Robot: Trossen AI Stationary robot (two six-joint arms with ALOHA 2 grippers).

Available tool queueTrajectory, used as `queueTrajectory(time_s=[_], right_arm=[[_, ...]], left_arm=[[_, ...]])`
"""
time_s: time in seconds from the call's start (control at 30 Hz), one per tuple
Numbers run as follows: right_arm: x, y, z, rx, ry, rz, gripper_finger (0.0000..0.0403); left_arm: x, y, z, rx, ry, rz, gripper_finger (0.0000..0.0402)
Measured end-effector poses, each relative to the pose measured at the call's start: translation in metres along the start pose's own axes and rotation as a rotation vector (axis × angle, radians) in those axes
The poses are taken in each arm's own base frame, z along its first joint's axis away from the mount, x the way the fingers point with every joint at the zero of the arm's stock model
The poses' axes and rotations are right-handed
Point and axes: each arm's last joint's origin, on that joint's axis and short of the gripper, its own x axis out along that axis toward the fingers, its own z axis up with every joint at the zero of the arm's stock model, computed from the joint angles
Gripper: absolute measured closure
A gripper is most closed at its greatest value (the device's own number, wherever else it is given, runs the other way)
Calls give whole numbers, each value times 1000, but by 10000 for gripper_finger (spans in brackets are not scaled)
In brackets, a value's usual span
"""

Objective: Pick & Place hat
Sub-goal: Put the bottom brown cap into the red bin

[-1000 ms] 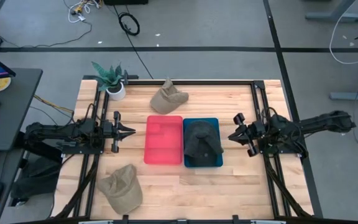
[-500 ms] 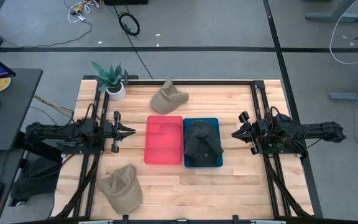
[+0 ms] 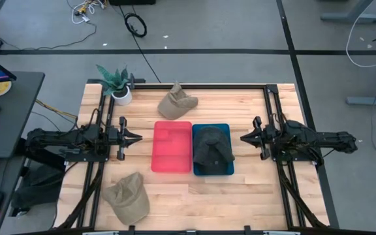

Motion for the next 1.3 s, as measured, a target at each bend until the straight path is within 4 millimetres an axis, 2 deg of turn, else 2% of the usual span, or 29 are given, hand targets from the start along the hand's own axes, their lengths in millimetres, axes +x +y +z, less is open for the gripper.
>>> queueTrajectory(time_s=[0.2, 0.3, 0.47, 0.7, 0.9, 1.03, 1.13, 1.3], right_arm=[[0, 0, 0, -43, 2, 0, 372], [0, 0, 0, -54, 2, 0, 372], [0, 0, 0, 15, 2, 0, 372], [0, 0, 0, 16, 1, 0, 372], [0, 0, 0, 17, 2, 0, 372], [0, 0, 0, 17, 2, 0, 372], [0, 0, 0, 16, 1, 0, 372], [0, 0, 0, 17, 1, 0, 372]], left_arm=[[0, 0, 2, -21, -4, 0, 362], [-2, 1, 12, -29, -38, 2, 362], [-2, 2, 15, -25, -48, 3, 362], [-3, 2, 16, -29, -51, 2, 362], [-3, 1, 17, -244, -55, -37, 362], [-3, 1, 22, -566, -109, -60, 362], [-6, 2, 35, -617, -231, -111, 362], [-13, -5, 56, -608, -403, -366, 362]])
